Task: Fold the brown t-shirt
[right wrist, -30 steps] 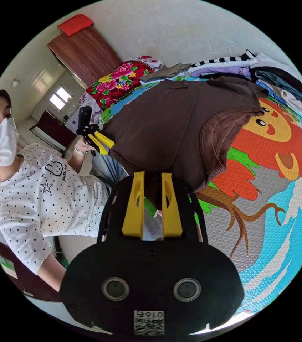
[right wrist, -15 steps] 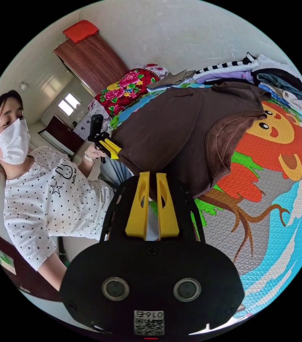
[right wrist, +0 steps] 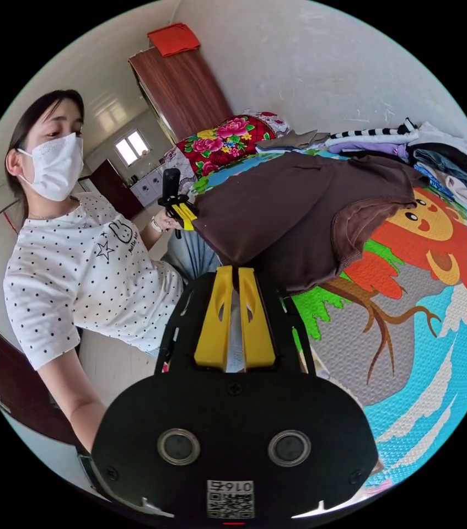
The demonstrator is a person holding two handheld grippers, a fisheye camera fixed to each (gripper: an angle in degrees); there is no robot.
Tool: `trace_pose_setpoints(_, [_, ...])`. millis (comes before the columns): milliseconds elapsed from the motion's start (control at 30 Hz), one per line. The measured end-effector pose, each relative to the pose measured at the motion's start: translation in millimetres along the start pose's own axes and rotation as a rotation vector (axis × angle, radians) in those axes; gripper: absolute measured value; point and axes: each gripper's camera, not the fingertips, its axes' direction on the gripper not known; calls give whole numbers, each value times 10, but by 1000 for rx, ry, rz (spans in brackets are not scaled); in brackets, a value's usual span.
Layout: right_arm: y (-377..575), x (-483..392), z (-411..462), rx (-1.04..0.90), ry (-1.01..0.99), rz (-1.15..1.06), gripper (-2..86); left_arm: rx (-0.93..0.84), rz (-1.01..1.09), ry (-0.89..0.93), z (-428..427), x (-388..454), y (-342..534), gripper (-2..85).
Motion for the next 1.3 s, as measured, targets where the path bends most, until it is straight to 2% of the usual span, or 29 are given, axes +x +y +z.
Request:
trace_pose_setpoints(367, [399, -123, 95, 95, 65, -50, 6, -26, 2, -40, 29, -118, -82, -10])
trace_pose_setpoints(667, [495, -255, 89, 186, 132, -130, 7, 23, -39, 34, -163, -365, -129, -9])
trace_pose_setpoints(833, [543, -293, 29, 191, 167, -109, 10, -65, -19, 11, -456, -350, -170, -9])
trace_pose_setpoints(933, [530, -383, -179, 261, 223, -132, 13, -75, -16, -17, -899, -365, -269, -9])
trace_pose_setpoints(1033, [212, -439, -487, 395, 346, -195, 17, -67, 51, -136, -1427, -414, -717, -7])
trace_pose_setpoints(1133, [-469, -268, -723, 480, 490, -190, 32, -78, 117, -328, -1775, -544, -1478, 1])
trace_pose_setpoints(1200, [-976, -21, -788, 489, 558, -137, 48, -79, 208, -451, -1845, -744, -2152, 26])
trace_pose_setpoints(1300, [-1847, 656, -727, 400, 545, -54, 82, -42, 173, -511, -1767, -1347, -2986, 38])
